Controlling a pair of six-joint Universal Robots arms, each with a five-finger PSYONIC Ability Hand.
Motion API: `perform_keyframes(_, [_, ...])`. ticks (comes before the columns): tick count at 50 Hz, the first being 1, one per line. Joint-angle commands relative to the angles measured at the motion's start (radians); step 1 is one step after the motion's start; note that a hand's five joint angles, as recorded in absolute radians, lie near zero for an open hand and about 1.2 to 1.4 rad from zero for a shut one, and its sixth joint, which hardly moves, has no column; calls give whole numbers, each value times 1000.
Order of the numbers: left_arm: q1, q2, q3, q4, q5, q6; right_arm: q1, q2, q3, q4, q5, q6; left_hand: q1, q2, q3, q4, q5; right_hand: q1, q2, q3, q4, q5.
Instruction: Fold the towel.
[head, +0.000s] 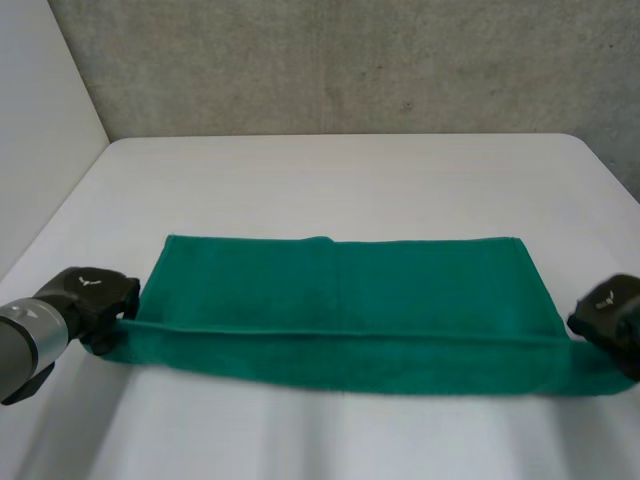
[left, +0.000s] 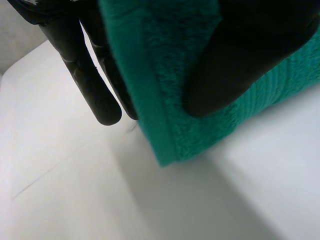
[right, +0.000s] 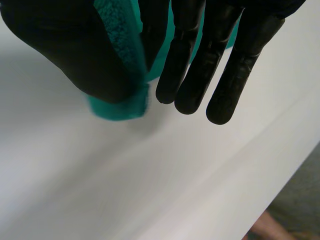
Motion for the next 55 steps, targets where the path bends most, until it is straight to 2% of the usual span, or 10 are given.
perform_keyframes(1, [-45,-122,43,178,36,-3,79,179,-125,-204,-37,174,245,197,203,201,248,409,216,214,206,240])
perform_keyframes(8, [-127,-315,222,352,-86,-12,155,367,-321,-334,11,263,245,197,203,201,248,409,216,214,206,240])
perform_keyframes(17, [-198,-547,503,384,-261,0,169,565,-599,-409,65,293,245,197,203,201,248,409,216,214,206,240])
perform_keyframes(31, [-230,-658,609,491,-266,4,188,728,-806,-432,83,302,245,197,203,201,248,399,205,204,195,229])
perform_keyframes(32, [-239,-661,603,511,-264,5,189,729,-811,-432,91,306,-141,-189,-183,-185,-138,-40,-234,-235,-244,-210])
perform_keyframes(33, [-240,-661,603,511,-264,5,192,730,-820,-432,114,323,-145,-193,-187,-189,-142,-813,-1006,-1007,-1016,-982])
perform_keyframes(35, [-261,-659,594,533,-263,5,194,730,-823,-431,126,335,-977,-1025,-1018,-1020,-973,-813,-1006,-1007,-1016,-982])
perform_keyframes(40, [-290,-626,556,573,-275,5,192,704,-806,-431,141,458,-976,-1024,-1017,-1020,-972,-813,-1006,-1007,-1016,-982])
perform_keyframes(46, [-290,-538,474,565,-293,2,177,509,-655,-435,114,593,-976,-1024,-1017,-1020,-972,-813,-1006,-1007,-1016,-982])
perform_keyframes(55, [-290,-293,198,567,-295,-18,79,242,-288,-423,-90,693,-977,-1025,-1018,-1020,-973,-813,-1006,-1007,-1016,-982])
